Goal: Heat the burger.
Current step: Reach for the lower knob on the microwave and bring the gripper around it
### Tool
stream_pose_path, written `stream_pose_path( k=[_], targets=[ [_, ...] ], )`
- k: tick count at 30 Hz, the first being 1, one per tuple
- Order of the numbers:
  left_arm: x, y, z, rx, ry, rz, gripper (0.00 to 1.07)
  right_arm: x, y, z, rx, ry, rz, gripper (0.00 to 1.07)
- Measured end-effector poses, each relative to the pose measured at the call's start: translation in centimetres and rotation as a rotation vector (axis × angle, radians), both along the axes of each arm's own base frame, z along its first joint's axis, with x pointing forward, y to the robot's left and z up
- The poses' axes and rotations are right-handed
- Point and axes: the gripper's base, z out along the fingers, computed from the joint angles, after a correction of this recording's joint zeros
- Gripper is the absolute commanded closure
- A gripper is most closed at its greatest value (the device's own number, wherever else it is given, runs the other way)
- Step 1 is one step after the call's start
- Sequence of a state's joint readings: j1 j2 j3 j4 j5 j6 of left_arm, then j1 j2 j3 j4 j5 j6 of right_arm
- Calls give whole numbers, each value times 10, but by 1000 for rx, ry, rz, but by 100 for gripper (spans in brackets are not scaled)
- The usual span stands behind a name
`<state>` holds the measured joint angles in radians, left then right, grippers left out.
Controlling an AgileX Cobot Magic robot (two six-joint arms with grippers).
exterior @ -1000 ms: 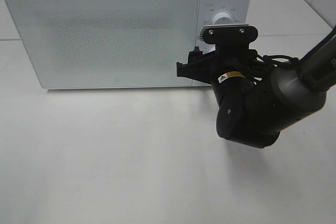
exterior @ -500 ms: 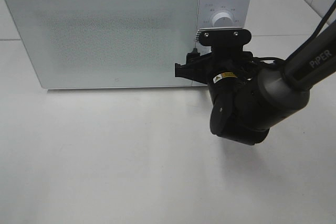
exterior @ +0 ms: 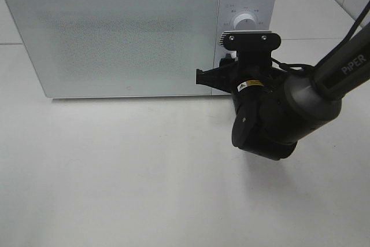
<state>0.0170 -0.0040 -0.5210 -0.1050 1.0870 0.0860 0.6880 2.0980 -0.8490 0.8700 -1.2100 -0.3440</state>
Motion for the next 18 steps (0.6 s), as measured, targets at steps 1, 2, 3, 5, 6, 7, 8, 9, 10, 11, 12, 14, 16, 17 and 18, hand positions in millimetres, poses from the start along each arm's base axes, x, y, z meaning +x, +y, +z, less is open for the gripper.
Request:
stream_pose_path(
  k=[1, 2, 3, 5, 6, 7, 8, 9, 10, 11, 12, 14, 16, 17, 18],
  targets=[
    [0, 0, 0, 0, 0, 0, 6, 0, 0, 0, 0, 0, 0, 85],
    [0, 0, 0, 0, 0, 0, 6, 0, 0, 0, 0, 0, -1, 94],
    [0, 0, 0, 0, 0, 0, 6, 0, 0, 0, 0, 0, -1, 94],
    [0, 0, 0, 0, 0, 0, 6, 0, 0, 0, 0, 0, -1, 99],
    [0, 0, 0, 0, 0, 0, 6, 0, 0, 0, 0, 0, -1, 99],
    [0, 0, 0, 0, 0, 0, 6, 0, 0, 0, 0, 0, -1, 99],
    [0, 0, 0, 0, 0, 0, 6, 0, 0, 0, 0, 0, -1, 99],
    [0, 0, 0, 0, 0, 0, 6, 0, 0, 0, 0, 0, -1, 99],
    [0, 0, 0, 0, 0, 0, 6, 0, 0, 0, 0, 0, -1, 98],
    [0, 0, 0, 0, 0, 0, 6, 0, 0, 0, 0, 0, -1, 98],
    [0, 0, 0, 0, 0, 0, 6, 0, 0, 0, 0, 0, -1, 98],
    [0, 0, 0, 0, 0, 0, 6, 0, 0, 0, 0, 0, -1, 98],
    [0, 0, 0, 0, 0, 0, 6, 0, 0, 0, 0, 0, -1, 97],
    [0, 0, 0, 0, 0, 0, 6, 0, 0, 0, 0, 0, -1, 97],
    [0, 0, 0, 0, 0, 0, 6, 0, 0, 0, 7, 0, -2, 97]
  ],
)
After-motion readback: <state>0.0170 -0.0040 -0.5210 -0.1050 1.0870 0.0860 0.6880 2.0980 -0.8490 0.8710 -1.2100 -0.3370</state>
